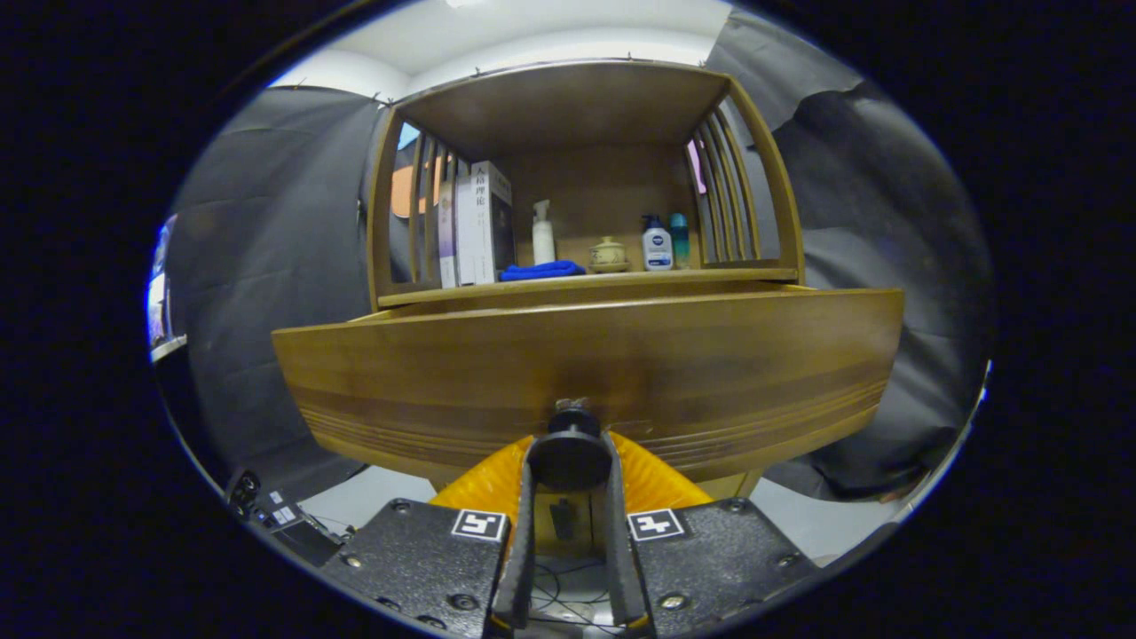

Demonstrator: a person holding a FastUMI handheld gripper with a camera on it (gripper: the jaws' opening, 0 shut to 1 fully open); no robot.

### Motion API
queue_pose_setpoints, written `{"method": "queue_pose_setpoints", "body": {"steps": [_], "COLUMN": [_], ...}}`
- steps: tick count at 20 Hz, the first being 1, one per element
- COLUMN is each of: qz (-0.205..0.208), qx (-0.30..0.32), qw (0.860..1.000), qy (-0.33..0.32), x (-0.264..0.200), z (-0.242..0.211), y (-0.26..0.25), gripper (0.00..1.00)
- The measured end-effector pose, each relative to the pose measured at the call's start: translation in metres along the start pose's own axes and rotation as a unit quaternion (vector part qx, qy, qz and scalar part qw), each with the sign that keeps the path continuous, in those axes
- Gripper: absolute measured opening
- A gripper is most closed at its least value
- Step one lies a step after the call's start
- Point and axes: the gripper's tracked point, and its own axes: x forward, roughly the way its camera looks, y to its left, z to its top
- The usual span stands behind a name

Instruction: Pull open the drawer, take out the items inside it, and place them on the countertop above the cabinet.

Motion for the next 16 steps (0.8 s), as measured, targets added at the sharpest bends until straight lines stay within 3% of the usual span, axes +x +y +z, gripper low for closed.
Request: {"method": "queue_pose_setpoints", "body": {"steps": [12, 14, 16], "qz": [0.001, -0.009, -0.020], "qx": [-0.018, -0.025, -0.027], "qw": [1.000, 0.999, 0.997], "qy": [-0.003, -0.020, -0.067], "x": [-0.019, -0.021, -0.029], "z": [-0.006, 0.004, 0.032], "y": [0.000, -0.005, -0.010], "gripper": [0.37, 0.46, 0.62]}}
